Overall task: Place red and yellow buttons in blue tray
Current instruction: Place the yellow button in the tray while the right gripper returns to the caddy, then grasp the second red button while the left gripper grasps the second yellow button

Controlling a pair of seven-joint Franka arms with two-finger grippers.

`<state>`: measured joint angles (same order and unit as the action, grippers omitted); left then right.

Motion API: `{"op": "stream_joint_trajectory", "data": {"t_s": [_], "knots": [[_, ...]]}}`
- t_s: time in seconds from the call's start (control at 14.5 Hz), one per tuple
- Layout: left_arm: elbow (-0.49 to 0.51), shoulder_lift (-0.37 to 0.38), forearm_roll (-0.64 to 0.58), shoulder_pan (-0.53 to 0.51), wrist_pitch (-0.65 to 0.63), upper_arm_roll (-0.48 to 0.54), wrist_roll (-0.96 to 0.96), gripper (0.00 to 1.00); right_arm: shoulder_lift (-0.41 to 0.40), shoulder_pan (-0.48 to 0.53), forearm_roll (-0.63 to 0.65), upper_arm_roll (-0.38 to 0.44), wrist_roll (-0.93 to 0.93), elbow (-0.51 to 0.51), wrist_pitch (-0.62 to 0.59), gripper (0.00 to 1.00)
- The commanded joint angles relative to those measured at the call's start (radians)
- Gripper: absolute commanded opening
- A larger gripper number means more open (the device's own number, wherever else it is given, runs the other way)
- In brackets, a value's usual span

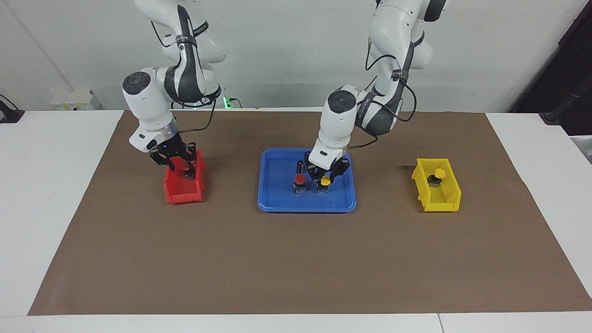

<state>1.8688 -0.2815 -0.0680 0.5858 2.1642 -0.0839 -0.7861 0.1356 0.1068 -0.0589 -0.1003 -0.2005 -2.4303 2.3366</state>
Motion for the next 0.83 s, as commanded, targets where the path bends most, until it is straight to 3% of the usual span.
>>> {"op": "stream_joint_trajectory", "data": {"t_s": [0.0, 0.21, 0.48, 0.62, 0.76], "knots": [[-0.075, 0.059, -0.036, 0.005, -0.192, 0.019, -0.008, 1.0, 0.015, 0.004, -0.019, -0.002, 0.001, -0.047, 0.049, 0.62], [-0.083, 0.116, -0.038, -0.122, -0.289, 0.033, 0.034, 1.0, 0.021, 0.005, -0.019, -0.002, -0.005, -0.067, 0.061, 0.56], [-0.079, 0.142, -0.036, -0.329, -0.326, 0.035, 0.466, 1.0, 0.021, 0.005, -0.019, -0.002, -0.007, -0.073, 0.066, 0.32], [-0.044, 0.148, -0.036, -0.423, -0.288, 0.033, 0.597, 1.0, 0.009, 0.005, -0.018, -0.002, -0.028, -0.028, 0.037, 0.24], [0.002, 0.163, -0.036, -0.506, -0.238, 0.033, 0.715, 1.0, -0.014, -0.001, -0.018, -0.004, -0.025, 0.086, -0.09, 0.24]]}}
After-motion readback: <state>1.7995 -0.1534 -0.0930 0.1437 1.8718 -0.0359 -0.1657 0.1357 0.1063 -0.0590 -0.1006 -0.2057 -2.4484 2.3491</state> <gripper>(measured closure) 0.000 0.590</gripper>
